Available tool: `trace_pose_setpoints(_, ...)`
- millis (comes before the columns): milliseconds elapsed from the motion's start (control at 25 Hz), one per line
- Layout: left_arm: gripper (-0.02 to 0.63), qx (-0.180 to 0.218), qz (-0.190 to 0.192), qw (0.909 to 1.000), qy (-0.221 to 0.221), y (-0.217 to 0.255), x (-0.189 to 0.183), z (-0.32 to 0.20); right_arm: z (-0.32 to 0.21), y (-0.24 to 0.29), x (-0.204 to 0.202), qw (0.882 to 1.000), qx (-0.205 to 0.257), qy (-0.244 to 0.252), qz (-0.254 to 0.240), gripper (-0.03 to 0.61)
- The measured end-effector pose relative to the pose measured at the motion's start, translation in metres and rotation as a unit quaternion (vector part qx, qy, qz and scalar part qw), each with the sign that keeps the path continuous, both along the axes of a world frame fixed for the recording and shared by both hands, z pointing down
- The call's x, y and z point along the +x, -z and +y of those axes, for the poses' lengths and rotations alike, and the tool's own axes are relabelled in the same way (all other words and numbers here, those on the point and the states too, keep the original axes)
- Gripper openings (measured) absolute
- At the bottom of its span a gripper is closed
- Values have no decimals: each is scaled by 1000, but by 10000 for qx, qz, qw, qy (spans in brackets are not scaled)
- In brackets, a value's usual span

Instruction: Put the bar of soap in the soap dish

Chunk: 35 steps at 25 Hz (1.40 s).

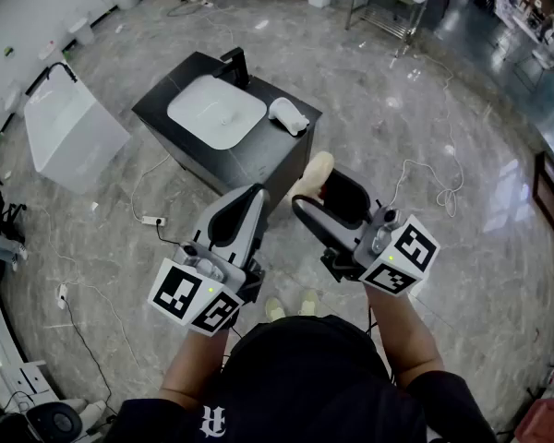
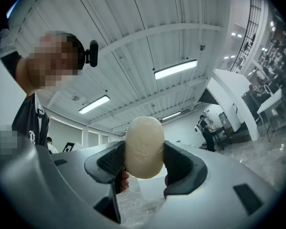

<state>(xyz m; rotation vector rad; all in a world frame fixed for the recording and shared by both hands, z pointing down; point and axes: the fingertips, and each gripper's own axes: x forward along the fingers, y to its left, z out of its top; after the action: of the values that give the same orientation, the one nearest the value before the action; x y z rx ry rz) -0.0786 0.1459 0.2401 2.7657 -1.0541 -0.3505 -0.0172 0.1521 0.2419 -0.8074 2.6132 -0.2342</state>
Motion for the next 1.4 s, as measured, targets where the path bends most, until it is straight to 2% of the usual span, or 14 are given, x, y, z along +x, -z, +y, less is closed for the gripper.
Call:
trace_pose_setpoints(320, 8, -69, 81, 9999, 49, -2, 12, -2, 1, 0, 1, 9996, -27, 82, 278, 256)
trace_pose_setpoints(760, 8, -156, 52, 9998, 126, -13, 18, -5, -1, -8, 9, 9998, -155, 57, 130, 256)
trace_pose_setpoints(1400, 8, -126, 79, 9997, 181, -7, 46, 2, 7, -1, 34, 9995, -163, 14, 255, 256)
